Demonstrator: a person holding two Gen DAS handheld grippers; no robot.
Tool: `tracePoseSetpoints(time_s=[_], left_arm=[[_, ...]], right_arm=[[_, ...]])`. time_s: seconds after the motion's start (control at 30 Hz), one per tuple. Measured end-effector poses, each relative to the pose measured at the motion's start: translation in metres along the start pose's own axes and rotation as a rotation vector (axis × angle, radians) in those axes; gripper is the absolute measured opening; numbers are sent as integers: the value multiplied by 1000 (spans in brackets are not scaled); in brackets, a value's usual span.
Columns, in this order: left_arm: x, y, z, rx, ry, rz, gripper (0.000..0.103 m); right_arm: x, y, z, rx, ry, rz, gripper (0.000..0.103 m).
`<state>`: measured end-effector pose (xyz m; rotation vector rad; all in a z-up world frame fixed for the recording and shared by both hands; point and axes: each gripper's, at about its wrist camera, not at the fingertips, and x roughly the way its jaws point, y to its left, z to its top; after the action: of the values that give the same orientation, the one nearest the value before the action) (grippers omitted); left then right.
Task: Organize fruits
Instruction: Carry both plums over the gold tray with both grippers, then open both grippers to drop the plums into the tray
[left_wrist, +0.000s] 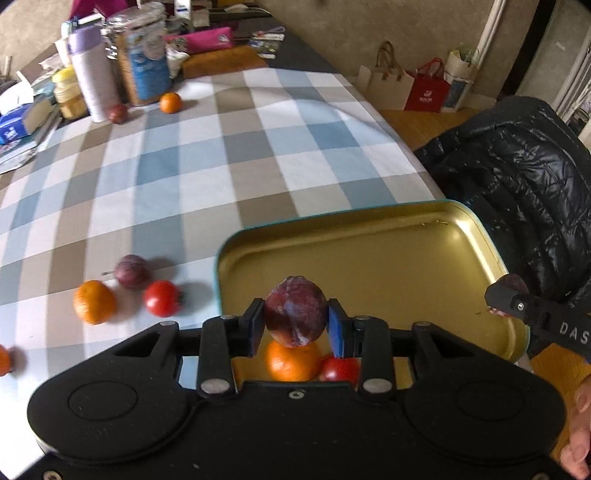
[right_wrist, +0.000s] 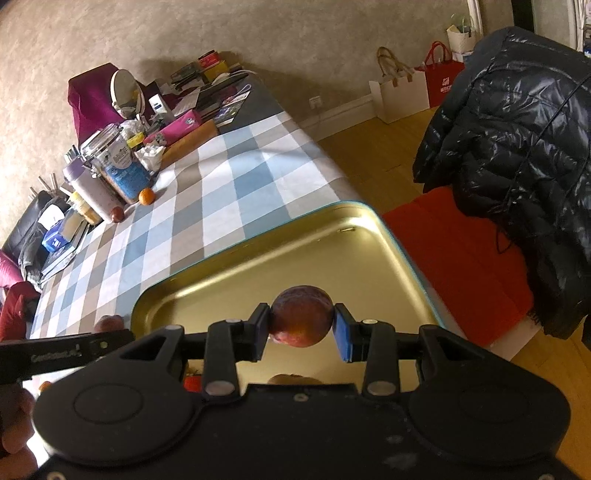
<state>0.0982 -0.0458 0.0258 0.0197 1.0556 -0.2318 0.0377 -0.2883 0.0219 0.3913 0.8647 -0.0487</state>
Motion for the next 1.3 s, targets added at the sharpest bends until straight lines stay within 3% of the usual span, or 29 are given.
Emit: tracePoseSetpoints(time_s=[0.63, 0.9, 1.13, 1.3], left_arm=[[45, -30, 21, 41, 66, 8, 45], [43, -37, 25, 78, 39, -5, 50], [38, -29, 24, 53, 42, -25, 51], [31, -12, 22, 19, 33, -15, 57]], right_arm=[[11, -14, -1, 6, 35, -31, 39], [3, -13, 3, -2, -6, -37, 39], [7, -9, 1, -4, 28, -42, 39], [11, -4, -2, -5, 61, -53, 39]])
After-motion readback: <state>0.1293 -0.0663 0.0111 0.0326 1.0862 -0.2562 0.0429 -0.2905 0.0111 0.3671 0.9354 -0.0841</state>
